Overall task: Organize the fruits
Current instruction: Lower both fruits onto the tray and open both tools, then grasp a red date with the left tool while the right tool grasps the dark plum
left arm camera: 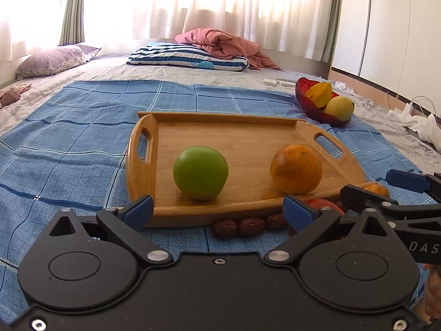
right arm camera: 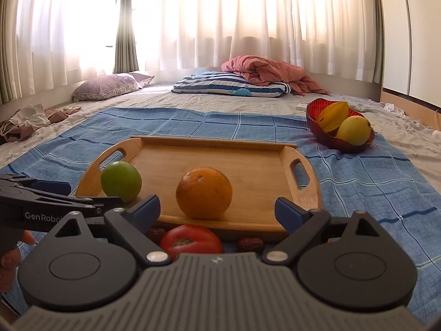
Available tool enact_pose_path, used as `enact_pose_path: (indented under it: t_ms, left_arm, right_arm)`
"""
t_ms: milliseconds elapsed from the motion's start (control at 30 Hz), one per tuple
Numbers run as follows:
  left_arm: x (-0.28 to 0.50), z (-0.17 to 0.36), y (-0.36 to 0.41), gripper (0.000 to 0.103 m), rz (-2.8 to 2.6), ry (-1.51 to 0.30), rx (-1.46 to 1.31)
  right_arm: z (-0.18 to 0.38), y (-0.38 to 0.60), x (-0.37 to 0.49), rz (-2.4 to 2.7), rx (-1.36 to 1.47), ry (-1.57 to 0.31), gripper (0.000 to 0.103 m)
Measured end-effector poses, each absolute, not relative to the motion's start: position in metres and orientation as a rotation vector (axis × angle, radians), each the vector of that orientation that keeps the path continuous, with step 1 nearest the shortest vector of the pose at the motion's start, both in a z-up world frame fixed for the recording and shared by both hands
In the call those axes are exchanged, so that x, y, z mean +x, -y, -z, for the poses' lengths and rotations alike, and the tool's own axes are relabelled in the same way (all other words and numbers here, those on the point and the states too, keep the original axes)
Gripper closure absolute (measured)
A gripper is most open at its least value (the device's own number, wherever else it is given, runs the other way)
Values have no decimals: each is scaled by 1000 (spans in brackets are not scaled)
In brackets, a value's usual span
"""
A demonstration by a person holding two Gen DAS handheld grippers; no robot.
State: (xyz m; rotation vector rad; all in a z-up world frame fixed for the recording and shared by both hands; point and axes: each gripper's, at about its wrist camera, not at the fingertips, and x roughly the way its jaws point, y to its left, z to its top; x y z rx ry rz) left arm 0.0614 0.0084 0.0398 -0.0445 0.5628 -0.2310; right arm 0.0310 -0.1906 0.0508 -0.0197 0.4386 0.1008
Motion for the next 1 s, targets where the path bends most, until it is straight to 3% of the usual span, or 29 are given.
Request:
enact_pose_path:
  t_ms: [133,200,300,367,433,533,733,1000]
  left_arm:
    - [51,-35,-7,3,228,-551,-33]
    - [47,-33,-6,9,232,-548,-22]
    - [43,-28,-3,30,237,-559,3]
    - [43,-25,-1,50,228,-560,8]
    - [45,-23,0,62,222,-568,2]
    - [50,-19,0,73,233,-595,-10]
    - [62,-10,4,78,216,-629,-27]
    - [72,-7,4,78,202,-650,-66]
  right_arm:
    - [-42,186,6,-24,-53,-397,6]
    - [-37,185,-3,10,-66,-395,6]
    - [-29,186,-15,22,-60,-407,13]
    - [-24,186,-21,34,-60,-407,20]
    - [-20,185,-27,54,-65,-398,24]
    - [-17,185,-32,65,-66,-381,29]
    - [-12,183,-35,64,-71,-388,36]
    - [-7,180,-31,54,-94,-391,36]
